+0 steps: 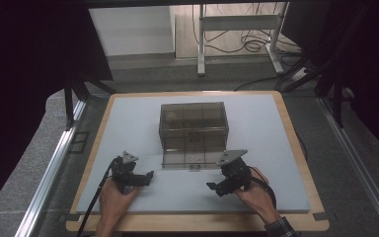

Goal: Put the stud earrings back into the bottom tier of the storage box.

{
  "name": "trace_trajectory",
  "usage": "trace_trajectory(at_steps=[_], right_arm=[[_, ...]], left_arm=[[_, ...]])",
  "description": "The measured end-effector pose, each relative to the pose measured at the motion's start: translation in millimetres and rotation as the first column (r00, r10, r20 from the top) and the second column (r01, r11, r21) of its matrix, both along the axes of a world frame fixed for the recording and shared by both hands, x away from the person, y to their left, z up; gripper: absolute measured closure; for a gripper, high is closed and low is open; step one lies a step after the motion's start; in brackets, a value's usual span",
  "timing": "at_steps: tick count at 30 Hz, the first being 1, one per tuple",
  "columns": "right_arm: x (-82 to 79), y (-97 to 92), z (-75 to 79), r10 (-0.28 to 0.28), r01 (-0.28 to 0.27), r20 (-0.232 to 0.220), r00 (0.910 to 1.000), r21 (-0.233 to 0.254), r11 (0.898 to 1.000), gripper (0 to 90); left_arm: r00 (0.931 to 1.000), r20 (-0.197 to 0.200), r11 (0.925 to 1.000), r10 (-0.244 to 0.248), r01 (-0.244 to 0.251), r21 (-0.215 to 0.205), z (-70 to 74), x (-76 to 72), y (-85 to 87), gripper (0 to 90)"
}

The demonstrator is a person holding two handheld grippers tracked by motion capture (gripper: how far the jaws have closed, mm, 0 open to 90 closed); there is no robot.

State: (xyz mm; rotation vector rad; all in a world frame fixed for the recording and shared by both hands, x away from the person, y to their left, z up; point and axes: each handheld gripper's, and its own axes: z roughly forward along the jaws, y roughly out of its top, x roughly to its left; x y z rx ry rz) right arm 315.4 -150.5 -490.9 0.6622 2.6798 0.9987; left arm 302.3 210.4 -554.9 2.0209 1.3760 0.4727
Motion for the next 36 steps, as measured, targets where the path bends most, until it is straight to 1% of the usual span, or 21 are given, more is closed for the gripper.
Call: trace_trajectory(at_steps=[14, 36], right_arm=[[-8.0, -13.7, -4.7, -0.019, 0.019, 0.006, 0.9998, 0.013, 1.0, 5.4], [-24.9, -44.5, -12.1, -0.077, 0.077, 0.005, 0.997, 0.002, 0.997, 5.1]], left_arm=[[1.0, 0.0, 1.0, 0.0, 0.0, 0.0, -0.1, 0.0, 0.0, 0.0], [1.0, 0.0, 1.0, 0.0, 0.0, 0.0, 0.0, 0.0, 0.0, 0.0]])
